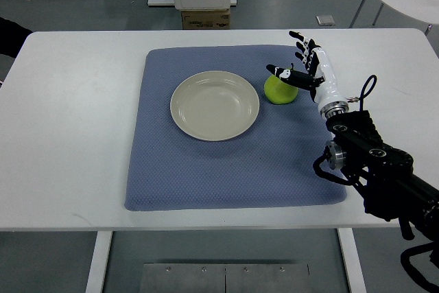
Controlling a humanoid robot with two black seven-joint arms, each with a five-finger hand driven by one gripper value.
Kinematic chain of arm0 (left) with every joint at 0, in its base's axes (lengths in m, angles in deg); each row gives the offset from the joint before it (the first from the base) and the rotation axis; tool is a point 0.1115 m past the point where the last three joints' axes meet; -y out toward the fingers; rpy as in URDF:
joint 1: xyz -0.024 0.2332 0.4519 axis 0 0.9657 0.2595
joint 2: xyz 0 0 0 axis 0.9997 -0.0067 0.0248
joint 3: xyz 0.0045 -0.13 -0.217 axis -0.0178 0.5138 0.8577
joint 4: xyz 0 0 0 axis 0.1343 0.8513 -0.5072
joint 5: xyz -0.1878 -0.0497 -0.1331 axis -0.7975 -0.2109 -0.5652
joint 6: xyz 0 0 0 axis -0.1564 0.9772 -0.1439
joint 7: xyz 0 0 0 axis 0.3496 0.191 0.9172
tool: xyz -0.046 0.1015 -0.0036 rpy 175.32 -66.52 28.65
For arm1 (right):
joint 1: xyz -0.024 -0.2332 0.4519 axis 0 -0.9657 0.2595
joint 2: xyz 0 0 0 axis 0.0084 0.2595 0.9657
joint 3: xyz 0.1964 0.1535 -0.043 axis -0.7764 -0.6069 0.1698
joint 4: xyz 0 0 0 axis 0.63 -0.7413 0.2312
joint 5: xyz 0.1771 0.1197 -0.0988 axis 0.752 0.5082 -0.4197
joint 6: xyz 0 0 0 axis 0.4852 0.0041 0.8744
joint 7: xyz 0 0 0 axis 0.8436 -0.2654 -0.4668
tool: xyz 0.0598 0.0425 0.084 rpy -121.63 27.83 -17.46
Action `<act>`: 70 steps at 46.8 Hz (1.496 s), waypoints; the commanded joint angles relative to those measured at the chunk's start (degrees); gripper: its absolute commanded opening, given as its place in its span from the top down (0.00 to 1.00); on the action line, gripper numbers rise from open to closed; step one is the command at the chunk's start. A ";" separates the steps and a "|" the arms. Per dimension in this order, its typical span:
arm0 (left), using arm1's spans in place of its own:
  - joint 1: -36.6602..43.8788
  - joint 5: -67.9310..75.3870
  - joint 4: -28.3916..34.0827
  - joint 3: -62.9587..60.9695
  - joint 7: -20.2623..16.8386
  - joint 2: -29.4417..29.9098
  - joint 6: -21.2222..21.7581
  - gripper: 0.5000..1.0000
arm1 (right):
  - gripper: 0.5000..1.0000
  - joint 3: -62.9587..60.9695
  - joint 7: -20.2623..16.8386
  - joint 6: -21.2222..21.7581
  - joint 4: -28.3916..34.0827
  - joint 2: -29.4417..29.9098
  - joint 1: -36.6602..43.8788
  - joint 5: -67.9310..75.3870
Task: Place pear on plate with right hand
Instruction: 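Position the right hand fingers around the pear's side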
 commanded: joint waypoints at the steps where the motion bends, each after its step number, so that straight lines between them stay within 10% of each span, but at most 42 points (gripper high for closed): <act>1: 0.00 0.00 0.00 0.00 0.00 0.00 0.00 0.00 | 0.08 0.66 0.08 -0.15 -0.09 0.00 -0.01 0.01; 70: 0.00 0.00 0.00 0.00 0.00 0.00 0.00 0.00 | 0.03 4.17 0.25 -1.73 -1.05 0.00 -2.03 0.71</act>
